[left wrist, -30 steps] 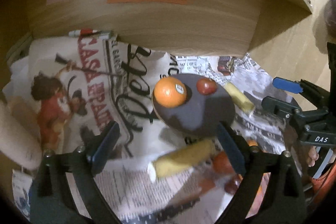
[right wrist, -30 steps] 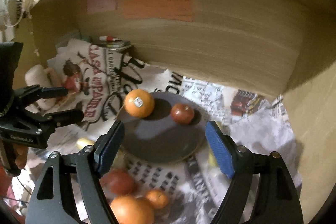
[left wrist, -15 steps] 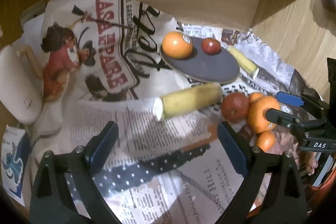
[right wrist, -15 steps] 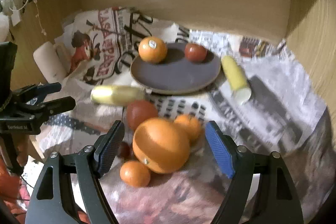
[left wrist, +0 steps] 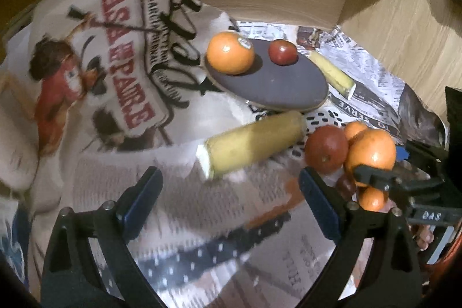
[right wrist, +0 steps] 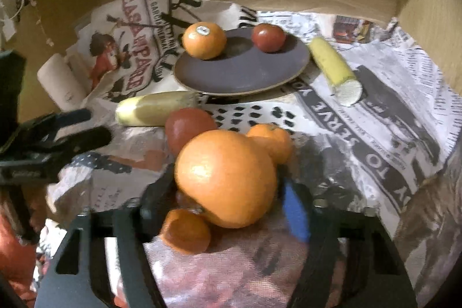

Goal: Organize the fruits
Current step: 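Grasp the large orange with the right tool, then grasp the yellow corn cob with the left tool while the right tool carries the large orange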

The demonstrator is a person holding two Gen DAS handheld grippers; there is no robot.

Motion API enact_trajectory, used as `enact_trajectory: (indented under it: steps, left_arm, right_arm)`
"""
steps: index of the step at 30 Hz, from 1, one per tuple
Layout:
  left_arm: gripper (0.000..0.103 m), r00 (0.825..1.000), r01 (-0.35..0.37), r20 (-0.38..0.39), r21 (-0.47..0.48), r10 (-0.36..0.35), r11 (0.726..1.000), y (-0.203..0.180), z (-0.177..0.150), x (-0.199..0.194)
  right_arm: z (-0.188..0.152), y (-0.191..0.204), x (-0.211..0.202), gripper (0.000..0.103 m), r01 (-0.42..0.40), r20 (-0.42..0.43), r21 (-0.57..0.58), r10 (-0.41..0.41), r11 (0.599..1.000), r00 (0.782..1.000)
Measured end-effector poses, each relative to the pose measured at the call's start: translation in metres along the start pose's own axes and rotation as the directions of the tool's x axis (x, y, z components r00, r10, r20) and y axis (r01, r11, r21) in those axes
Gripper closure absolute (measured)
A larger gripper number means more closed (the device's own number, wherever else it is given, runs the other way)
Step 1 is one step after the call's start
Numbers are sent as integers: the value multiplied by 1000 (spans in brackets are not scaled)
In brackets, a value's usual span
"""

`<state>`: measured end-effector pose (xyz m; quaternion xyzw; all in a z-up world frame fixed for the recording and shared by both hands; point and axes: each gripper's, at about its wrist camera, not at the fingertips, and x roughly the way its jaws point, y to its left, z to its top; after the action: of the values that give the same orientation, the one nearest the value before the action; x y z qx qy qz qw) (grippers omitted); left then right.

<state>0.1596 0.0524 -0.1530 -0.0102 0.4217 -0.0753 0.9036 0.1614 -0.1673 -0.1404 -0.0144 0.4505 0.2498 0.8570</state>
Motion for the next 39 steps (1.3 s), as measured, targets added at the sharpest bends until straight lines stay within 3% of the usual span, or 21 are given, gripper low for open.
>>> enact_trajectory:
  steps: [11, 14, 16, 21, 27, 31, 39]
  left_arm:
    - [7, 991, 78, -113, 110, -65, 991, -10, 35, 56]
    - [15, 989, 102, -121, 121, -87, 987, -14, 33, 60]
    - [26, 991, 101, -101, 149, -86, 984, -19, 29, 54]
    - [44, 995, 62, -85, 180, -48, 982, -25, 17, 41]
    - [66, 991, 53, -131, 91, -41, 994, -9, -1, 26]
    - [67, 992, -20, -123, 26, 23, 999, -4, -16, 15]
    - [66, 989, -33, -142, -1, 32, 999, -5, -4, 21]
  right_arm:
    - [3, -14, -19, 42, 20, 47, 39, -22, 999, 999]
    - [4, -20, -25, 42, 39, 62, 46, -42, 998, 997]
    - [4, -24, -26, 42, 46, 67, 49, -50, 998, 997]
    - [7, -31, -27, 42, 48, 79, 57, -53, 997, 995]
    - [8, -35, -30, 42, 26, 99, 52, -31, 998, 995]
    - [8, -36, -31, 42, 11, 108, 44, -16, 999, 994]
    - [10, -41, -32, 42, -12, 103, 30, 9, 999, 995]
